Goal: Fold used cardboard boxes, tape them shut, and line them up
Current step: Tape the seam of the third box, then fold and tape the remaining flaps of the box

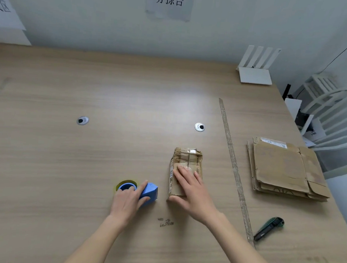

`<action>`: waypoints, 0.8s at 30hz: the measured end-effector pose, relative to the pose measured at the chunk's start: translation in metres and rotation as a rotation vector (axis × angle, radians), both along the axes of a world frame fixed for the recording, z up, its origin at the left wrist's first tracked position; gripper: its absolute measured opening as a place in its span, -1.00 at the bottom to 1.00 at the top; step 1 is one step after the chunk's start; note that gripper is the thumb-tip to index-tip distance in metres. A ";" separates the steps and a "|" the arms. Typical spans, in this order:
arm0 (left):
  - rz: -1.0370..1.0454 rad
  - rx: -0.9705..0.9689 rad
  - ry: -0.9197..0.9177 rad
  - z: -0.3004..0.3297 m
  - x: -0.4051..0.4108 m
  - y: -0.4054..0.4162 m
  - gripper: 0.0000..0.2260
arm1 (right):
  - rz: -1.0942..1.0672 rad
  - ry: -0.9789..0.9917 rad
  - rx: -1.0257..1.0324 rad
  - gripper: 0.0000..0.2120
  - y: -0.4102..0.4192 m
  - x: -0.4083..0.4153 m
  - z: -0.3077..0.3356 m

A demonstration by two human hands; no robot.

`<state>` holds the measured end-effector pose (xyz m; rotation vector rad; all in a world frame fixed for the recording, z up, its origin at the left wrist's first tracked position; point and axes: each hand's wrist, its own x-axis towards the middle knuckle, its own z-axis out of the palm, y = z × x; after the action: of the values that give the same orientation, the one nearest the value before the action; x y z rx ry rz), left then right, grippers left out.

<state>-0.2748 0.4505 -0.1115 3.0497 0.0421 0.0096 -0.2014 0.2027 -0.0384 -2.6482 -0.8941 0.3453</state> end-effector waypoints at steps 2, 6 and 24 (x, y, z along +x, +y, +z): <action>0.013 0.024 -0.007 -0.005 -0.002 -0.002 -0.55 | -0.015 -0.076 -0.013 -0.24 -0.002 -0.004 -0.009; 0.025 0.056 -0.022 -0.003 -0.007 -0.005 -0.40 | -0.021 -0.118 -0.063 -0.26 0.011 -0.009 -0.015; -0.292 -0.186 -0.289 0.043 0.025 -0.059 -0.50 | -0.002 0.127 0.197 -0.23 -0.055 0.004 0.003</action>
<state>-0.2502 0.3916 -0.0682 2.8067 -0.3980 0.3993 -0.1977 0.1481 -0.0357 -2.4184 -0.8401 0.3985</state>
